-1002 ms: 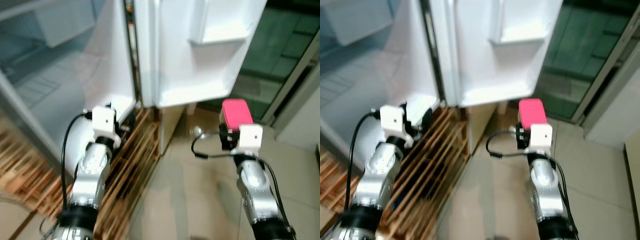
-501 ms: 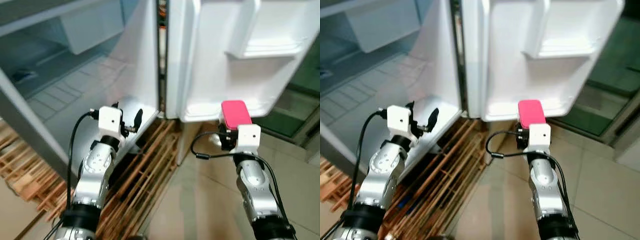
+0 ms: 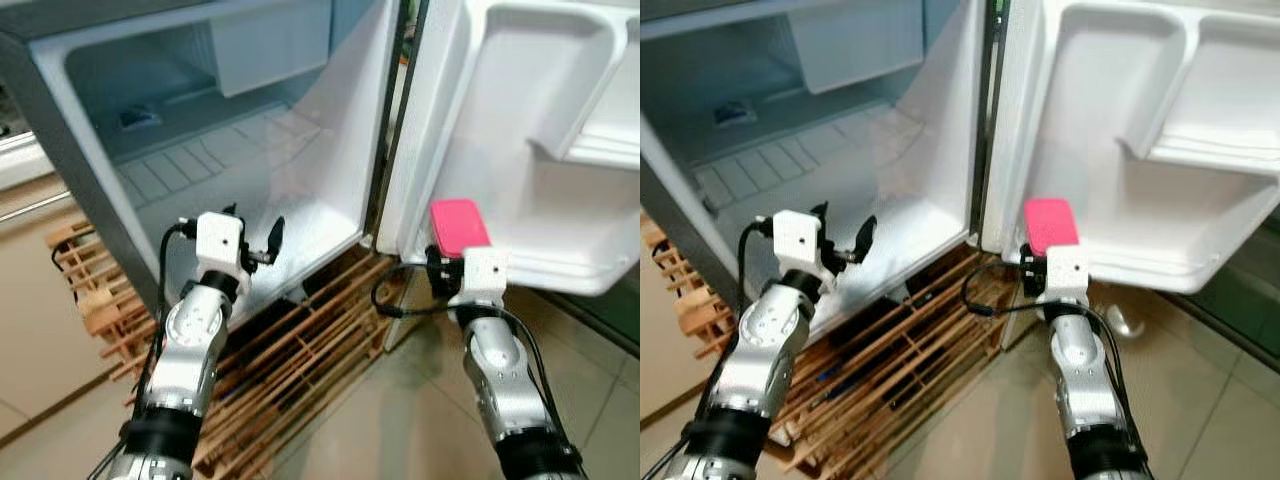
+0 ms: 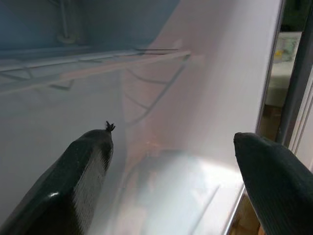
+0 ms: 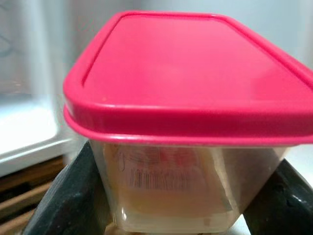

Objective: Restocking fridge

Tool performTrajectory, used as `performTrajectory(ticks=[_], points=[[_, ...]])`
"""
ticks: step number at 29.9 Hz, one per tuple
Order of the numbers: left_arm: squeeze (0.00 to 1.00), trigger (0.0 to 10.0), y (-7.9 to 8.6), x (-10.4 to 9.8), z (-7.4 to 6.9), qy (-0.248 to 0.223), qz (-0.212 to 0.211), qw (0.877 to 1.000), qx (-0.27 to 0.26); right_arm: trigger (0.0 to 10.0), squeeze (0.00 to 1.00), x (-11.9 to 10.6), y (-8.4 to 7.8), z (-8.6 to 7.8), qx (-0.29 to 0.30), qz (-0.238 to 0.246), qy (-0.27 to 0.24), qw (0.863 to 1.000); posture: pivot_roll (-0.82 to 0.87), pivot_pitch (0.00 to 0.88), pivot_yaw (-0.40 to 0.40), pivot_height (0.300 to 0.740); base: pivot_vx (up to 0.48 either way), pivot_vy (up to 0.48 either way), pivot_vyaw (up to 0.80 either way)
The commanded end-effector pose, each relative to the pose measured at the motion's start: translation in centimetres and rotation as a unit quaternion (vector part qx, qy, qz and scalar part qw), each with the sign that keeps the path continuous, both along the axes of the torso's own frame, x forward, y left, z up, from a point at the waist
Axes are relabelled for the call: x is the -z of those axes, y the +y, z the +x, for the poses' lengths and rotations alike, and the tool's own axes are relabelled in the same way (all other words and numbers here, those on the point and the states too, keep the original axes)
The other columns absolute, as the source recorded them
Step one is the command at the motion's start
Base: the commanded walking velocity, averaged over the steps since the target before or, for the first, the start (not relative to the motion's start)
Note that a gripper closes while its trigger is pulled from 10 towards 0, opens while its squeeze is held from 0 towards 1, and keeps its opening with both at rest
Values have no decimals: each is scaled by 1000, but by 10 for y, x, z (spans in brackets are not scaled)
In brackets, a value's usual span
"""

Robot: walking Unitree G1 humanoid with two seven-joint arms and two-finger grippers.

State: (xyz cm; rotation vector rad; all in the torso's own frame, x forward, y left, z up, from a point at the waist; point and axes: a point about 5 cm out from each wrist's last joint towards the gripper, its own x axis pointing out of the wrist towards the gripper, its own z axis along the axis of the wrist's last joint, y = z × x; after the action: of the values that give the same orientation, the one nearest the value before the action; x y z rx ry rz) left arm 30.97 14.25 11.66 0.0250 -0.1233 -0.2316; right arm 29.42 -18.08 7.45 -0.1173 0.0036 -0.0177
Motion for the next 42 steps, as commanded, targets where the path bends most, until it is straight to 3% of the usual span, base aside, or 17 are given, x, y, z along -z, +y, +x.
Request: performTrajectory(ticks=[1,2,3,6,11,15,16,18,21,24,27,28,34,35,36,37,42], points=[[0,10000,-4,-3,0,-7,-20,1000,6,0,0,-3,-9,0,10,-7,-6,1000,-14,0,10,740,0,0,0],[0,10000,-4,-4,0,-7,-20,1000,6,0,0,-3,-9,0,10,-8,-6,1000,-14,0,10,740,0,0,0],[0,10000,-5,-4,0,-7,-17,1000,6,10000,0,-4,-10,-1,10,-13,-6,1000,-12,0,6,740,0,0,0],[0,10000,-8,-4,-2,-11,-4,1000,16,10000,0,-10,-11,-4,-1,-44,-15,999,-14,0,4,740,0,0,0],[0,10000,-23,-3,-6,-6,-4,994,106,10000,0,-19,-19,-8,-23,-79,-7,997,-28,0,2,740,0,0,0],[0,10000,-36,4,-13,19,5,980,196,10000,0,-27,-28,-12,-67,-103,11,992,-41,0,5,740,0,0,0],[0,10000,-36,4,-13,19,5,980,196,10000,0,-27,-28,-12,-67,-103,11,992,-41,0,5,740,0,0,0],[0,10000,-44,11,-19,35,15,970,239,10000,0,-41,-38,-13,-107,-123,12,986,-60,0,18,740,0,0,0],[0,10000,-47,12,-20,38,14,967,251,10000,0,-49,-43,-13,-124,-138,11,983,-66,0,24,740,0,0,0],[0,10000,-50,13,-19,39,18,965,258,10000,0,-68,-60,-7,-151,-198,5,968,-69,0,27,740,0,0,0],[0,10000,-50,13,-17,37,22,967,252,10000,0,-72,-67,-5,-152,-217,8,964,-69,0,28,740,0,0,0],[0,10000,-51,12,-17,41,18,964,261,10000,0,-78,-77,-2,-158,-248,14,956,-68,0,29,740,0,0,0],[0,10000,-73,7,-18,14,52,934,353,10000,0,-86,-95,8,-193,-322,43,926,-66,0,9,740,0,0,0],[0,10000,-73,7,-18,14,52,934,353,10000,0,-86,-95,8,-193,-322,43,926,-66,0,9,740,0,0,0],[0,10000,-80,4,-19,15,49,918,394,10000,0,-85,-98,12,-204,-324,52,923,-65,0,3,740,0,0,0],[0,10000,-82,3,-20,17,49,911,410,10000,0,-83,-100,13,-207,-324,58,921,-65,0,2,740,0,0,0],[0,10000,-85,-3,-25,23,33,896,442,10000,0,-77,-98,13,-228,-333,64,913,-62,0,6,740,0,0,0]])
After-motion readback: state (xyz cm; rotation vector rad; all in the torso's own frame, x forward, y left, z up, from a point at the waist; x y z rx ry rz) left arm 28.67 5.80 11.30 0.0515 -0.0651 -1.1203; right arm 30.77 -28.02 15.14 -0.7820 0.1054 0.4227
